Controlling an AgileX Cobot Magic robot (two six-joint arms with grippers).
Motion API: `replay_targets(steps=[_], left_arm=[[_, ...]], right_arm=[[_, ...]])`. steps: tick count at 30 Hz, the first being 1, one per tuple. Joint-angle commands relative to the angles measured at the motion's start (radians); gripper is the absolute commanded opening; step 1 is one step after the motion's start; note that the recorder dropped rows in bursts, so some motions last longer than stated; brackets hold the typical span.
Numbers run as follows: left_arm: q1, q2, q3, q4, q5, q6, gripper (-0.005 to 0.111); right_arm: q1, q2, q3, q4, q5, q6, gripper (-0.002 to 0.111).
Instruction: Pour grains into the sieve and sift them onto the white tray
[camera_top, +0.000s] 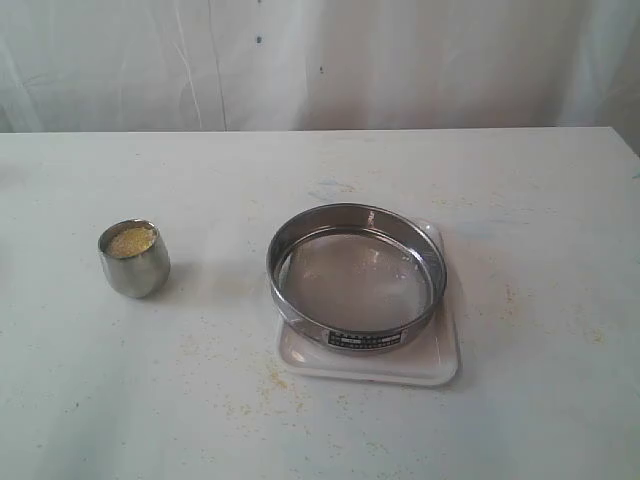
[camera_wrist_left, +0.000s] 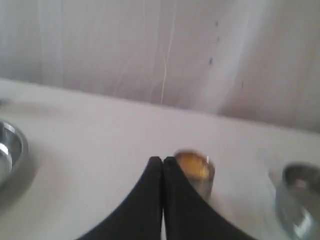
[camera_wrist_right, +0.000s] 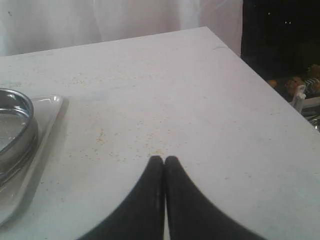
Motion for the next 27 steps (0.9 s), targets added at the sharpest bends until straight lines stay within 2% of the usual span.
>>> replay_targets(steps=[1, 3, 4, 6, 9, 14, 16, 20, 22, 23, 24, 25, 26, 27], left_arm=[[-0.004, -0.003, 0.0, -0.041, -0.507, -0.016, 0.0], [-0.004, 0.012, -0.033, -0.094, -0.715, -0.016, 0.0], [-0.004, 0.034, -0.081, -0.124, -0.74, -0.016, 0.0], [-0.004, 0.1, -0.194, -0.148, -0.69, -0.006, 0.0], [-0.004, 0.28, -0.399, -0.128, -0.543, 0.118, 0.0], [-0.004, 0.737, -0.735, 0.047, -0.521, 0.112, 0.0], [-0.004, 0.895, -0.837, 0.078, -0.411, 0.112, 0.0], [-0.003, 1.073, -0.982, 0.076, 0.078, 0.118, 0.0], [0.003, 1.133, -1.009, 0.076, 0.274, 0.139, 0.0], [0.019, 1.18, -1.008, 0.083, 0.418, 0.186, 0.0], [0.03, 1.202, -1.003, 0.086, 0.468, 0.195, 0.0], [0.081, 1.239, -0.995, 0.08, 0.57, 0.196, 0.0], [0.116, 1.253, -0.99, 0.067, 0.6, 0.196, 0.0], [0.196, 1.287, -0.988, 0.037, 0.66, 0.199, 0.0]], right_arm=[[0.002, -0.003, 0.002, -0.007, -0.006, -0.001, 0.0], [0.002, -0.003, 0.002, -0.007, -0.006, -0.001, 0.0], [0.002, -0.003, 0.002, -0.007, -0.006, -0.001, 0.0], [0.002, -0.003, 0.002, -0.007, -0.006, -0.001, 0.0], [0.002, -0.003, 0.002, -0.007, -0.006, -0.001, 0.0], [0.002, -0.003, 0.002, -0.007, -0.006, -0.001, 0.0], [0.002, -0.003, 0.002, -0.007, -0.006, -0.001, 0.0], [0.002, -0.003, 0.002, -0.007, -0.006, -0.001, 0.0], [0.002, -0.003, 0.002, -0.007, -0.006, -0.001, 0.0], [0.002, -0.003, 0.002, -0.007, -0.006, -0.001, 0.0], [0.002, -0.003, 0.002, -0.007, -0.006, -0.001, 0.0], [0.002, -0.003, 0.002, -0.007, -0.006, -0.001, 0.0], [0.002, -0.003, 0.002, -0.007, -0.006, -0.001, 0.0], [0.002, -0.003, 0.002, -0.007, -0.006, -0.001, 0.0]])
